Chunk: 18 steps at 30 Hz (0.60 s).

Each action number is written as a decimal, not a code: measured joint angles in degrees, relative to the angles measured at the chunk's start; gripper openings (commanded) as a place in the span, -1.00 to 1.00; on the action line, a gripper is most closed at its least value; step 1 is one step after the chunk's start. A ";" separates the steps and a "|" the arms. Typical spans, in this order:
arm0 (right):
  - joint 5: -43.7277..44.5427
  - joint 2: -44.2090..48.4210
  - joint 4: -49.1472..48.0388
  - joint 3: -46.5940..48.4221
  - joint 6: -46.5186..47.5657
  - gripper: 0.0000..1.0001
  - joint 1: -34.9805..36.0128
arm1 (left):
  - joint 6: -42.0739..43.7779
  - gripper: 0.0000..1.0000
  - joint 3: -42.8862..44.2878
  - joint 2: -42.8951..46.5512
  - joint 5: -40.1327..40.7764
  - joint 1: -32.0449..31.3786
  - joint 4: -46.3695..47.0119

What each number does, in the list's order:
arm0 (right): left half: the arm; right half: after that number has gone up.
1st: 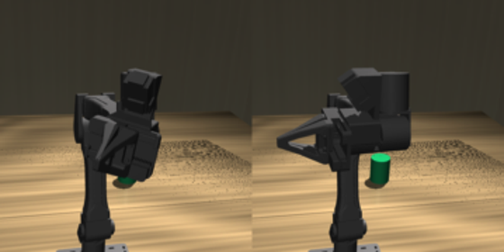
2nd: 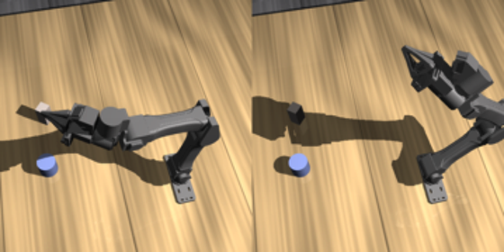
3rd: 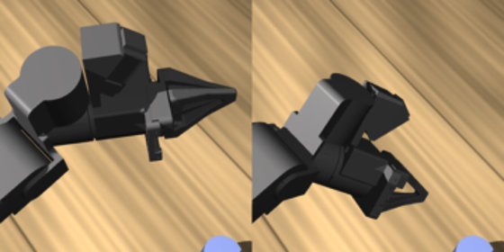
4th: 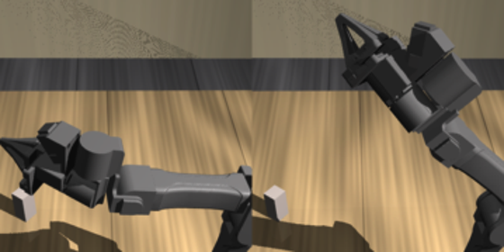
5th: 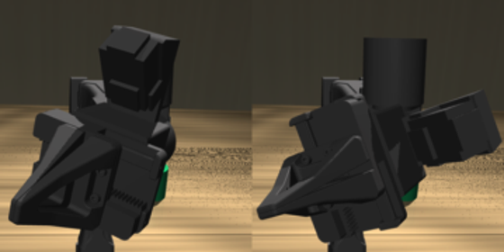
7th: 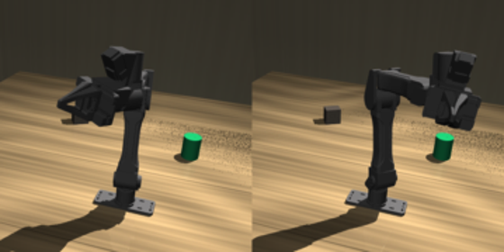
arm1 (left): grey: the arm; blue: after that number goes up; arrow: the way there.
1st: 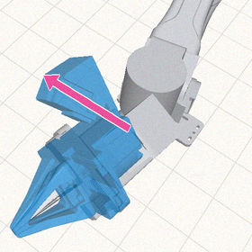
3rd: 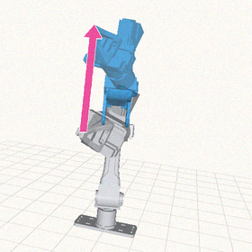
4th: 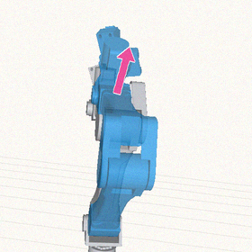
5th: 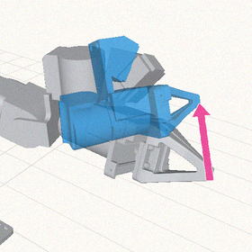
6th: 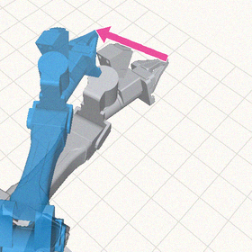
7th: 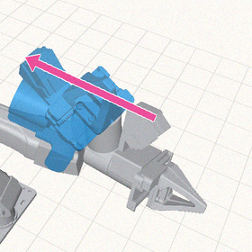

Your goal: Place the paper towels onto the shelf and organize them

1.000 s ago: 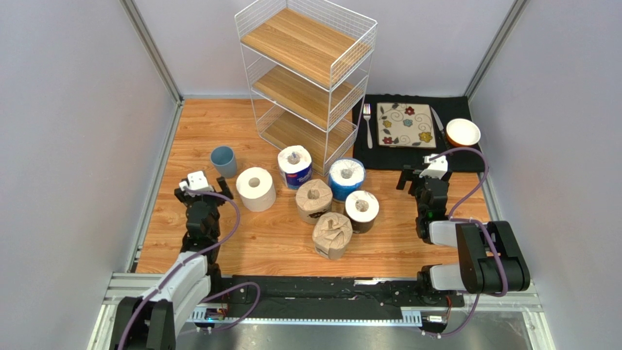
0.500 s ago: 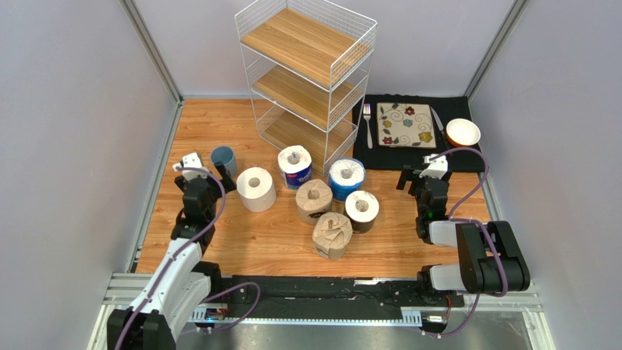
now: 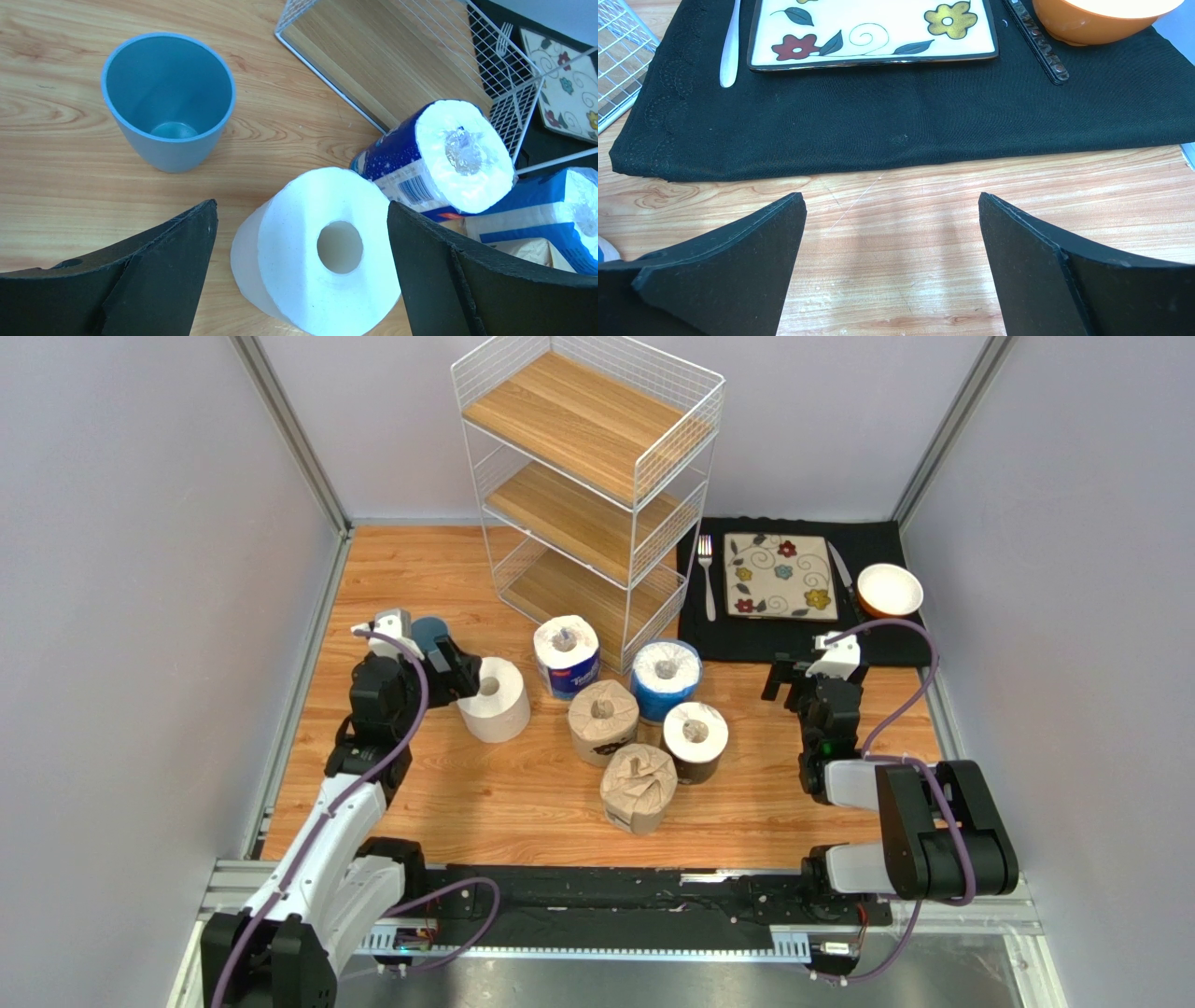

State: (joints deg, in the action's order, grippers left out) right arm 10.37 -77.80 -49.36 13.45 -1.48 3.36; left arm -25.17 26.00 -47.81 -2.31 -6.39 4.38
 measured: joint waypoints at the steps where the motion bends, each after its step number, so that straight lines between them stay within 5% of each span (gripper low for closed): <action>1: 0.00 0.00 0.00 0.00 0.00 0.99 0.00 | 0.09 0.98 0.02 0.02 -0.55 0.00 -0.17; 18: 0.00 0.00 0.00 0.00 0.00 0.99 0.00 | 2.56 0.98 3.54 -1.07 0.87 0.00 -11.85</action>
State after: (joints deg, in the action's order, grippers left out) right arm 10.37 -77.80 -49.36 13.45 -1.48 3.36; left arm -22.61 29.54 -48.88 -1.43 -6.39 -7.46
